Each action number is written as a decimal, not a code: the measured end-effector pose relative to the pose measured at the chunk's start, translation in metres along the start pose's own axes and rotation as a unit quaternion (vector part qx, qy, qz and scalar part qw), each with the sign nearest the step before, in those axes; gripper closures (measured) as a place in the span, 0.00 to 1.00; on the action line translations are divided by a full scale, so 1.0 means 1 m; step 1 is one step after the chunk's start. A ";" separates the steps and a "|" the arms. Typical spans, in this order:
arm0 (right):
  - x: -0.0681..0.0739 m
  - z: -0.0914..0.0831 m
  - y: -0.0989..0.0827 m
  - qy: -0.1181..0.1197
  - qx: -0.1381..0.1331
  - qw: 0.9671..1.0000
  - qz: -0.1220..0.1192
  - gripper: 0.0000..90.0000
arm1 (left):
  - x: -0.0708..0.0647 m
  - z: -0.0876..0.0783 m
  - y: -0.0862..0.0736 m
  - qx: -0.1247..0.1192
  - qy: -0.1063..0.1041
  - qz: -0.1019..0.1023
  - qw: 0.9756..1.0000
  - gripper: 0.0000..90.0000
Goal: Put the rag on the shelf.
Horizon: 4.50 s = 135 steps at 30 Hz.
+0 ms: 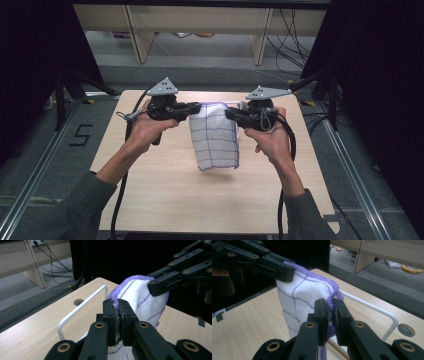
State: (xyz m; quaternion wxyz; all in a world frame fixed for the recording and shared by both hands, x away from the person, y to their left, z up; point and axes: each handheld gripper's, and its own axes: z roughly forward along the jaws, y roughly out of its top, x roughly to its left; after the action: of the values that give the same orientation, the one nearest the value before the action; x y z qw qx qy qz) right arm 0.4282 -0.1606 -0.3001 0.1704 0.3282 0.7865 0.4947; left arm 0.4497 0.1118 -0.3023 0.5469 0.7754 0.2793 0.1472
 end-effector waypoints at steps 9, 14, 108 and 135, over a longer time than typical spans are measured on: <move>-0.015 0.008 0.018 -0.009 -0.017 1.000 0.007 0.92 | 0.015 0.006 0.021 -0.007 0.013 0.001 1.000 0.94; -0.022 0.012 0.029 -0.016 -0.020 1.000 0.018 0.92 | 0.022 0.010 0.031 -0.013 0.020 -0.002 1.000 0.94; -0.124 0.122 0.009 -0.102 0.094 0.981 0.136 0.81 | 0.121 0.139 -0.022 0.039 0.053 -0.131 0.989 0.81; -0.124 0.087 0.020 -0.113 0.050 0.980 0.154 0.53 | 0.118 0.084 -0.015 0.049 0.052 -0.143 0.987 0.52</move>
State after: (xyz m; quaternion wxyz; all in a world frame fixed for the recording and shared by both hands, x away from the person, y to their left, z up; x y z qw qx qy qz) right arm 0.5770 -0.1818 -0.3287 0.1633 0.5077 0.7258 0.4345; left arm 0.5853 0.1215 -0.3557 0.5087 0.7446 0.4218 0.0939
